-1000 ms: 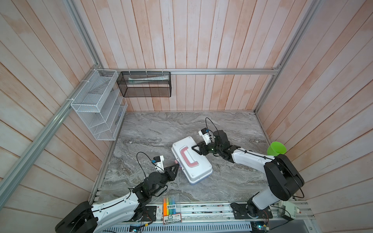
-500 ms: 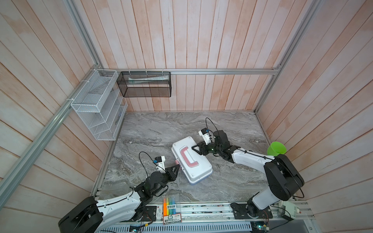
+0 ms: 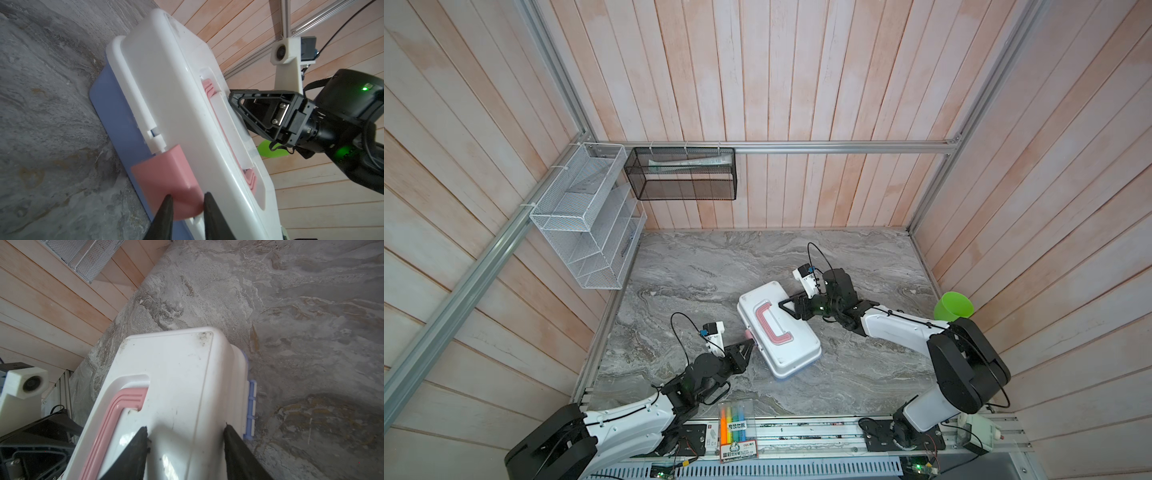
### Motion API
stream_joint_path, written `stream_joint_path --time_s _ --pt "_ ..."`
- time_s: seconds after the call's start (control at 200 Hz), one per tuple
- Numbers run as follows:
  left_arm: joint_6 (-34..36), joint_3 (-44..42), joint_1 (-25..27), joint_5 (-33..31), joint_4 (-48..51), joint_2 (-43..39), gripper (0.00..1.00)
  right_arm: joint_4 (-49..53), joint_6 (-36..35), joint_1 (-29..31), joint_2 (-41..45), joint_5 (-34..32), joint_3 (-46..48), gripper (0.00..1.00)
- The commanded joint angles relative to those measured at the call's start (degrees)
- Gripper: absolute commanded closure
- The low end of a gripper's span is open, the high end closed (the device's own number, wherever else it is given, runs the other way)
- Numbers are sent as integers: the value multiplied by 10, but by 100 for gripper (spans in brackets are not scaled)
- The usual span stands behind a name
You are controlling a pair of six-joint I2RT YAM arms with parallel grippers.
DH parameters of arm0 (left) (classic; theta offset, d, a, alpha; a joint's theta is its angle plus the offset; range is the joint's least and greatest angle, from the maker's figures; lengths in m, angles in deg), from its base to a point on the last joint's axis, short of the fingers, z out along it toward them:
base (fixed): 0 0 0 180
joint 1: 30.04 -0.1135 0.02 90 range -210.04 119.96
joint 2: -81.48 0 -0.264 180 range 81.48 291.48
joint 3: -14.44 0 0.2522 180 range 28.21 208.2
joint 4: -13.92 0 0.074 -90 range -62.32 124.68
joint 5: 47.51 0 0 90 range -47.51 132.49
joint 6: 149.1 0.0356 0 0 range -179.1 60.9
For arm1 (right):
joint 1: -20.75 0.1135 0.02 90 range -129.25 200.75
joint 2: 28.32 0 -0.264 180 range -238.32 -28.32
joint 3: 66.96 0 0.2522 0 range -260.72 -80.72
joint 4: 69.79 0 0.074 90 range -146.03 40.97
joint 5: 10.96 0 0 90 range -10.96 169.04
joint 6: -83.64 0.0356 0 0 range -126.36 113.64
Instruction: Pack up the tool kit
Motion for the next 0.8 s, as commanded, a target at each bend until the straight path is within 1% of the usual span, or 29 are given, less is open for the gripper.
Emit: stream_joint_path --time_s 0.0,0.795 --pt "12 14 2 7 -13 13 72 86 -6 17 -32 6 30 45" --pt "20 27 3 13 -11 25 74 86 -6 17 -31 4 32 45"
